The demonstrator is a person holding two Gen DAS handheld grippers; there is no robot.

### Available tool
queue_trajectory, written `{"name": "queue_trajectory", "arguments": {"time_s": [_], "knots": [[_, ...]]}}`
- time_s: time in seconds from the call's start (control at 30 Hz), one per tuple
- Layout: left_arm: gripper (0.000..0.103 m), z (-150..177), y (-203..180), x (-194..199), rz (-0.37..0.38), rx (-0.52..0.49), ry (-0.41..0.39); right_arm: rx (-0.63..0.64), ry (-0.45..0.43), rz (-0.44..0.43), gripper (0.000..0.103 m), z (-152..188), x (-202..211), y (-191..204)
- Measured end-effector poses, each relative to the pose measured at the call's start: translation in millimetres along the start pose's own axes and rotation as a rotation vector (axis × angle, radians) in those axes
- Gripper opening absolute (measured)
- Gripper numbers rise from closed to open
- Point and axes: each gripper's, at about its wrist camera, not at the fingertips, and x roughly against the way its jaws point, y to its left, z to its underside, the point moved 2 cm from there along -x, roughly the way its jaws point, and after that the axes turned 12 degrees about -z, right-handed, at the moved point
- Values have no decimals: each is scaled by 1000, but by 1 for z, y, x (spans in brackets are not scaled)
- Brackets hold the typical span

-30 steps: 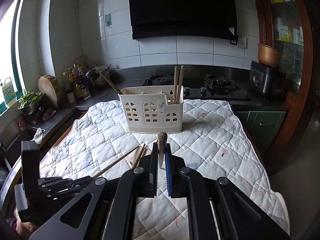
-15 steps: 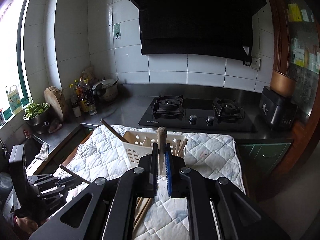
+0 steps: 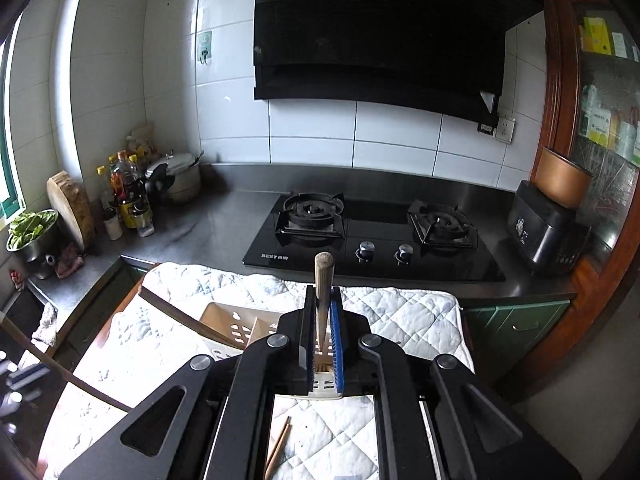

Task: Organize utensils
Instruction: 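Drop the right tool's chopstick into the holder while the left tool inserts its chopstick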

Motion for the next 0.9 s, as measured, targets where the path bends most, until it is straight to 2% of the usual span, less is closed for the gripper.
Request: {"name": "queue_trajectory", "arguments": {"time_s": [0.23, 0.43, 0.63, 0.9], "knots": [[5, -55, -1, 8, 0, 15, -114, -16, 67, 7, 7, 17, -41, -8], [5, -88, 1, -9, -24, 59, -166, 5, 28, 14, 13, 23, -31, -6], [5, -95, 5, -48, -58, 99, -146, 78, -11, 20, 17, 35, -1, 5], [5, -82, 12, -96, -77, 149, -105, 99, -28, -45, 20, 76, 28, 24]]}}
